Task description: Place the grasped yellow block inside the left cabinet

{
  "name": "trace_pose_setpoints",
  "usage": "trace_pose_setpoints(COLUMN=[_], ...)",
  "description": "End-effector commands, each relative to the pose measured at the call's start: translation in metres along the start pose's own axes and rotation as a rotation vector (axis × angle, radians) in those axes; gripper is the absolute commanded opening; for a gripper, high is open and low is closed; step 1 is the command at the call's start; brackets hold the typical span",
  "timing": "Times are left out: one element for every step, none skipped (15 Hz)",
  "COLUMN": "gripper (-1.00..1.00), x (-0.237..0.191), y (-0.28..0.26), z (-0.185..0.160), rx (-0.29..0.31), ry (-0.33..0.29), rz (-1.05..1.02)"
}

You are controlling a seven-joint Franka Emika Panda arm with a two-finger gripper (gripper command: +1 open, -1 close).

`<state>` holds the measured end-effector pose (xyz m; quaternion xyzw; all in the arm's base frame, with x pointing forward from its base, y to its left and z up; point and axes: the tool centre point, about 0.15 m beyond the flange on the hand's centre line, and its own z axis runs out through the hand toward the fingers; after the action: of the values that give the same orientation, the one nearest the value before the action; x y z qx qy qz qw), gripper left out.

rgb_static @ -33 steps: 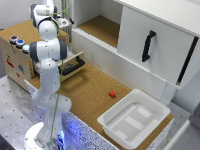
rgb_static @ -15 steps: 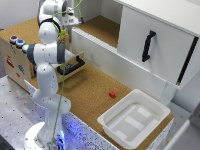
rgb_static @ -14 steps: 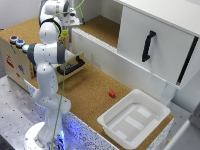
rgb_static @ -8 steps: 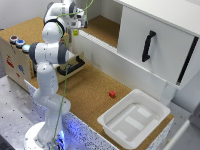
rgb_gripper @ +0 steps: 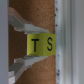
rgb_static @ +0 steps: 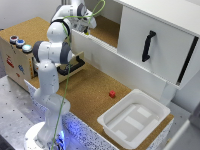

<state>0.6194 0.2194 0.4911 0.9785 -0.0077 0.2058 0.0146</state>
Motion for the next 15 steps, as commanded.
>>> trace_pose_setpoints(gripper=[-1.00, -1.00, -1.00, -1.00, -1.00, -1.00, -1.00, 1.00, 1.00, 1.00, 1.00, 1.00, 1.00, 1.00, 1.00], x=[0.074, 0.081, 0.085, 0.086, 0.086, 0.086, 0.086, 0.086, 0.086, 0.086, 0.085, 0.082, 0.079, 0.073, 0.067], y=[0.013, 0.017, 0.021, 0.028, 0.032, 0.034, 0.033, 0.034, 0.033, 0.033, 0.034, 0.034, 0.033, 0.032, 0.031], z=[0.025, 0.029, 0.033, 0.040, 0.046, 0.050, 0.053, 0.055, 0.055, 0.051, 0.046, 0.041, 0.037, 0.032, 0.027], rx=[-0.022, -0.031, -0.044, -0.036, -0.037, -0.035, -0.045, -0.052, -0.065, -0.073, -0.074, -0.075, -0.073, -0.070, -0.066], ry=[-0.101, -0.107, -0.114, -0.121, -0.131, -0.142, -0.142, -0.143, -0.135, -0.113, -0.093, -0.076, -0.069, -0.053, -0.041], rz=[0.050, 0.048, 0.049, 0.060, 0.063, 0.063, 0.048, 0.043, 0.032, 0.023, 0.020, 0.018, 0.010, 0.007, 0.001])
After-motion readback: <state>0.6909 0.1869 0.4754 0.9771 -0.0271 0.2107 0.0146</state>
